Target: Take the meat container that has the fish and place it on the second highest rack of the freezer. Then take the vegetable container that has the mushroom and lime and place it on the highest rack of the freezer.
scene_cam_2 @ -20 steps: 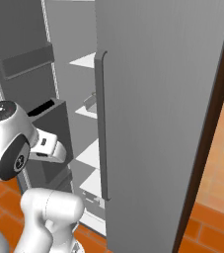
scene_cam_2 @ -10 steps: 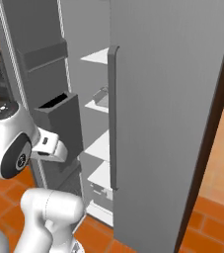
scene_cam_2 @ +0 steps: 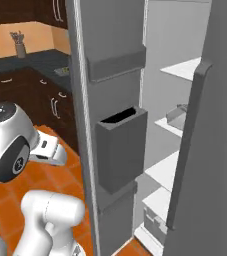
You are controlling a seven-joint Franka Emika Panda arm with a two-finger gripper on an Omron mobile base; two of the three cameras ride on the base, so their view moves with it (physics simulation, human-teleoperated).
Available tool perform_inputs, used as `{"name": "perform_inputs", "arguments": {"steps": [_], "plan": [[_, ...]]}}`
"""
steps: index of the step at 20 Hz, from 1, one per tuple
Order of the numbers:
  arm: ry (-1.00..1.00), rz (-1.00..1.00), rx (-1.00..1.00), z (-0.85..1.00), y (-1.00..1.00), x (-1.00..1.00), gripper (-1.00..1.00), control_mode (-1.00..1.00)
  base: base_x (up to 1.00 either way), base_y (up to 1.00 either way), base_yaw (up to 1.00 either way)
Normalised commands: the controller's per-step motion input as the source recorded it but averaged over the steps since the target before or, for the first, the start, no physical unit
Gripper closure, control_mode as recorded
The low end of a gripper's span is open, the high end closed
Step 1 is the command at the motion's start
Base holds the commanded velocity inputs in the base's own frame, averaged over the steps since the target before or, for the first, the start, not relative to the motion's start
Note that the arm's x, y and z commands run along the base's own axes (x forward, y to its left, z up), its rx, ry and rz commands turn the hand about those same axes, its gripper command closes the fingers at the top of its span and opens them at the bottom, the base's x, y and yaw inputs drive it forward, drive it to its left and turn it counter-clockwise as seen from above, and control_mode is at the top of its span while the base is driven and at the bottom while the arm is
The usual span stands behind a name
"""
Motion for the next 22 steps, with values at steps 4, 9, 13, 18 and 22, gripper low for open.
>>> {"name": "perform_inputs", "arguments": {"steps": [4,9,13,18,22], "plan": [[0.00,0.00,0.00,0.00,0.00,0.00,-1.00,1.00,-0.12,0.66,0.92],[0.00,0.00,0.00,0.00,0.00,0.00,-1.00,1.00,0.23,0.47,0.75],[0.00,0.00,0.00,0.00,0.00,0.00,-1.00,1.00,1.00,0.62,0.12],[0.00,0.00,0.00,0.00,0.00,0.00,-1.00,1.00,1.00,0.42,0.00],[0.00,0.00,0.00,0.00,0.00,0.00,-1.00,1.00,1.00,0.38,0.00]]}}
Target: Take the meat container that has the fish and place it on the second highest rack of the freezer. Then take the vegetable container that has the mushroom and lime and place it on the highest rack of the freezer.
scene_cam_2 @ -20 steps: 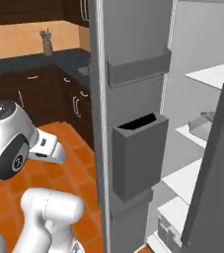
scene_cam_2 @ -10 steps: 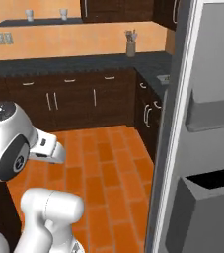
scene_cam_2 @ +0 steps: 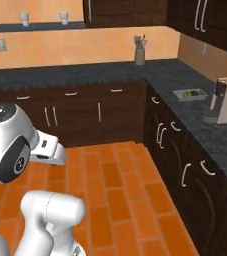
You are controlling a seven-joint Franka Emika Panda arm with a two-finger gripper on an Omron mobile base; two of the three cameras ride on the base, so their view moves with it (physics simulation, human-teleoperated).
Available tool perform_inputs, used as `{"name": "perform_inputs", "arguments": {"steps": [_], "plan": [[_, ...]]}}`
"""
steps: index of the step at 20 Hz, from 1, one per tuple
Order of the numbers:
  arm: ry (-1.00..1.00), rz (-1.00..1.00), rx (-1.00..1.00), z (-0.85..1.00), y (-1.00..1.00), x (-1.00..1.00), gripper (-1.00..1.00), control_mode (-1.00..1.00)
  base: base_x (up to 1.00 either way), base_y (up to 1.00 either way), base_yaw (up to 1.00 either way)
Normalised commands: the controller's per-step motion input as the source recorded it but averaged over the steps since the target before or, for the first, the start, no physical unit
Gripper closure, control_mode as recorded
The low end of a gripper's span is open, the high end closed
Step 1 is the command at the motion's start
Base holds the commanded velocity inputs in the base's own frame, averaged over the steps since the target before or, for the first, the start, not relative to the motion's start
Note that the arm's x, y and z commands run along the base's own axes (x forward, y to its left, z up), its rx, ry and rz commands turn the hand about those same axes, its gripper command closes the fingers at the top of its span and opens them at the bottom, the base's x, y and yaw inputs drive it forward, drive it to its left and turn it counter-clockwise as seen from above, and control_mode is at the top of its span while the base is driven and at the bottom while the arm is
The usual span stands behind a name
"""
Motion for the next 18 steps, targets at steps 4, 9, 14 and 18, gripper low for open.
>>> {"name": "perform_inputs", "arguments": {"steps": [4,9,14,18], "plan": [[0.00,0.00,0.00,0.00,0.00,0.00,-1.00,1.00,1.00,0.16,0.00],[0.00,0.00,0.00,0.00,0.00,0.00,-1.00,1.00,1.00,0.00,-0.03],[0.00,0.00,0.00,0.00,0.00,0.00,-1.00,1.00,0.93,0.05,-0.55],[0.00,0.00,0.00,0.00,0.00,0.00,-1.00,1.00,0.68,0.10,-0.72]]}}
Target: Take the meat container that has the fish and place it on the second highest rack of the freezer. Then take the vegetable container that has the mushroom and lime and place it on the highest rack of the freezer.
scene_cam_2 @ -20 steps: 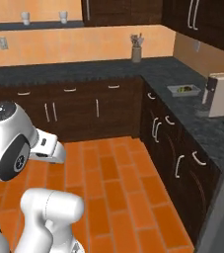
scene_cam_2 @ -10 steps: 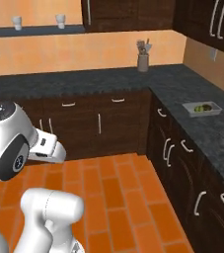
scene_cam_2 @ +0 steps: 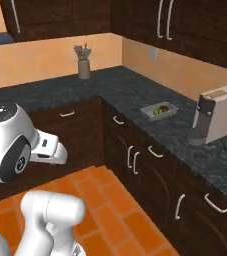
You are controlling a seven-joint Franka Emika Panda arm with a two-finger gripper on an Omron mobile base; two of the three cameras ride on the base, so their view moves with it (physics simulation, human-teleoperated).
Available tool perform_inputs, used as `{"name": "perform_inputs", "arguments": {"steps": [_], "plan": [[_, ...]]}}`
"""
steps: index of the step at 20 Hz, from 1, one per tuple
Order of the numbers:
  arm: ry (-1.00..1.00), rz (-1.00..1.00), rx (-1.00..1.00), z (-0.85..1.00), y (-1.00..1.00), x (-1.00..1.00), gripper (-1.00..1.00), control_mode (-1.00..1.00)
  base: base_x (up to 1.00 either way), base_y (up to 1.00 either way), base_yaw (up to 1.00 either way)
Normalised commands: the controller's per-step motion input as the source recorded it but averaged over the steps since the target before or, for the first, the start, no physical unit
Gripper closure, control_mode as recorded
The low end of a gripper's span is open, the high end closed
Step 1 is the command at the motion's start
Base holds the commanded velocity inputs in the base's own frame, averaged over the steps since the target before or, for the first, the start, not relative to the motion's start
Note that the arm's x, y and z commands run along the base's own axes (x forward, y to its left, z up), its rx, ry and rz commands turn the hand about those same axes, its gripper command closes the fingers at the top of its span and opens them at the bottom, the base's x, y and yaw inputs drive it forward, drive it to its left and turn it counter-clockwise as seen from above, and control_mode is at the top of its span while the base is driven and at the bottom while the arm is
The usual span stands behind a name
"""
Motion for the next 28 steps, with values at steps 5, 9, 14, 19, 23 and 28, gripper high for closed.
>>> {"name": "perform_inputs", "arguments": {"steps": [5,9,14,19,23,28], "plan": [[0.00,0.00,0.00,0.00,0.00,0.00,-1.00,1.00,0.72,0.27,-0.64],[0.00,0.00,0.00,0.00,0.00,0.00,-1.00,1.00,0.92,0.37,-0.61],[0.00,0.00,0.00,0.00,0.00,0.00,-1.00,1.00,0.90,0.36,-0.63],[0.00,0.00,0.00,0.00,0.00,0.00,-1.00,1.00,0.83,0.45,-0.60],[0.00,0.00,0.00,0.00,0.00,0.00,-1.00,1.00,0.55,0.71,-0.29],[0.00,0.00,0.00,0.00,0.00,0.00,-1.00,1.00,0.64,0.04,-0.04]]}}
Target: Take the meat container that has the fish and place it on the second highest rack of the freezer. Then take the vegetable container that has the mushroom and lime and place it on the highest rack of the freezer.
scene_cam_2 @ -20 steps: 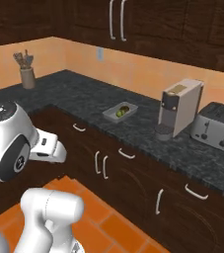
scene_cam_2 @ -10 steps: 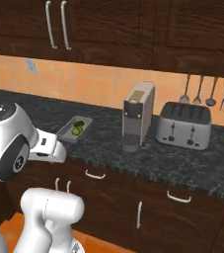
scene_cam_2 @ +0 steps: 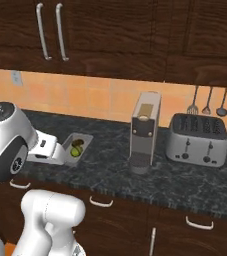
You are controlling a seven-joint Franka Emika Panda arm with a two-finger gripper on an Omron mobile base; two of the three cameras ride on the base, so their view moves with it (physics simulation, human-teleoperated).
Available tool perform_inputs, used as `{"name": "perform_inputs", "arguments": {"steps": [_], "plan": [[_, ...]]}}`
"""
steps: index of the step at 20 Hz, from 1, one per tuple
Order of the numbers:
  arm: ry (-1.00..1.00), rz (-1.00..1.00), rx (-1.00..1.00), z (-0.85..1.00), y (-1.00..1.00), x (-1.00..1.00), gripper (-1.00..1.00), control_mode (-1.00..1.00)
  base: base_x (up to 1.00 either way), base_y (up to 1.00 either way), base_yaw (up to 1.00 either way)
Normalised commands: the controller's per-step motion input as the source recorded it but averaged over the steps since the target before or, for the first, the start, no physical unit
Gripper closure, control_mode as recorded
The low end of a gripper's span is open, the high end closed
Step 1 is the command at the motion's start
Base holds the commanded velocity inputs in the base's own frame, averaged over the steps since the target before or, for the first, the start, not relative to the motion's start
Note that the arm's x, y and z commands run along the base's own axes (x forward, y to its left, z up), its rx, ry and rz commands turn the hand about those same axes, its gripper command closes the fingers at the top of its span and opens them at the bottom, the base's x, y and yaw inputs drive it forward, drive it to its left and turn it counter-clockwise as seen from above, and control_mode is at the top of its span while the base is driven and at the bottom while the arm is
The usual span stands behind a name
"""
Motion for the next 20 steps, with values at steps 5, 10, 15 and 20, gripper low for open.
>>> {"name": "perform_inputs", "arguments": {"steps": [5,10,15,20], "plan": [[0.00,0.00,0.00,0.00,0.00,0.00,-1.00,1.00,0.32,0.32,-0.11],[0.00,0.00,0.00,0.00,0.00,0.00,-1.00,1.00,0.01,0.65,-0.24],[0.00,0.00,0.00,0.00,0.00,0.00,-1.00,1.00,0.12,0.29,-0.14],[0.00,0.00,0.00,0.00,0.00,0.00,-1.00,1.00,0.00,0.00,0.00]]}}
